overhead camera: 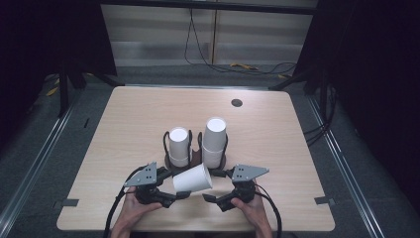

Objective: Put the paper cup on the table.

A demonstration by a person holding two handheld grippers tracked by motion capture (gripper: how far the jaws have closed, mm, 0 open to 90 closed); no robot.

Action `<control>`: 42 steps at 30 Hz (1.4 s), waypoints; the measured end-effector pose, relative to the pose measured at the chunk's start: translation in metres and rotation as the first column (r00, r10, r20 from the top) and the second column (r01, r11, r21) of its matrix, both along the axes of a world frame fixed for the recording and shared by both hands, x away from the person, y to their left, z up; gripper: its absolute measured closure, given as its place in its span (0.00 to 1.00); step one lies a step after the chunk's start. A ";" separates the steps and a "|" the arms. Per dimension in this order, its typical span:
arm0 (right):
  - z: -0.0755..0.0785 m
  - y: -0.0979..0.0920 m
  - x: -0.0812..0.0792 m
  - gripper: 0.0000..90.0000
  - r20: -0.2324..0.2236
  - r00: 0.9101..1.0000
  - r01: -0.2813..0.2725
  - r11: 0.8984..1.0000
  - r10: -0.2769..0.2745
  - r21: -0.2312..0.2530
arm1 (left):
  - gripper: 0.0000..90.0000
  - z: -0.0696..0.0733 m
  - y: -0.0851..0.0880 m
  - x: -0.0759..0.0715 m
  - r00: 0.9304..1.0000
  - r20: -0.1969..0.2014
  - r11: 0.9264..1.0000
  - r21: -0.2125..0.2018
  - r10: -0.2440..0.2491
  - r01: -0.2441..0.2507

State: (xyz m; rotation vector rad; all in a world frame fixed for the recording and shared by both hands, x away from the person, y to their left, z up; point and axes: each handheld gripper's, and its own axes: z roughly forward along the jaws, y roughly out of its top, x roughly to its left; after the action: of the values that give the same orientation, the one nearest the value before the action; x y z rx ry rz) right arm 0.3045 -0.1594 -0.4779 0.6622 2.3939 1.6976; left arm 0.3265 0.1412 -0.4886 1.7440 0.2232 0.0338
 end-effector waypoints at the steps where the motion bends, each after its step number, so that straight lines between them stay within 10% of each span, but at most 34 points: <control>1: 0.000 0.000 0.000 0.15 0.001 1.000 -0.004 1.000 0.004 0.008 | 0.38 0.000 0.000 0.000 1.000 0.000 1.000 0.000 -0.003 0.003; 42: 0.014 0.007 0.013 0.25 -0.023 0.995 -0.095 0.990 0.098 0.101 | 0.30 0.004 -0.010 0.005 0.999 0.003 0.998 0.053 -0.035 0.035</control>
State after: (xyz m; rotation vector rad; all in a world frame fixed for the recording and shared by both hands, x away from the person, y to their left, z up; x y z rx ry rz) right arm 0.3172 -0.1525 -0.4637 0.5958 2.4097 1.8688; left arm 0.3315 0.1315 -0.4841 1.7999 0.1900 0.0177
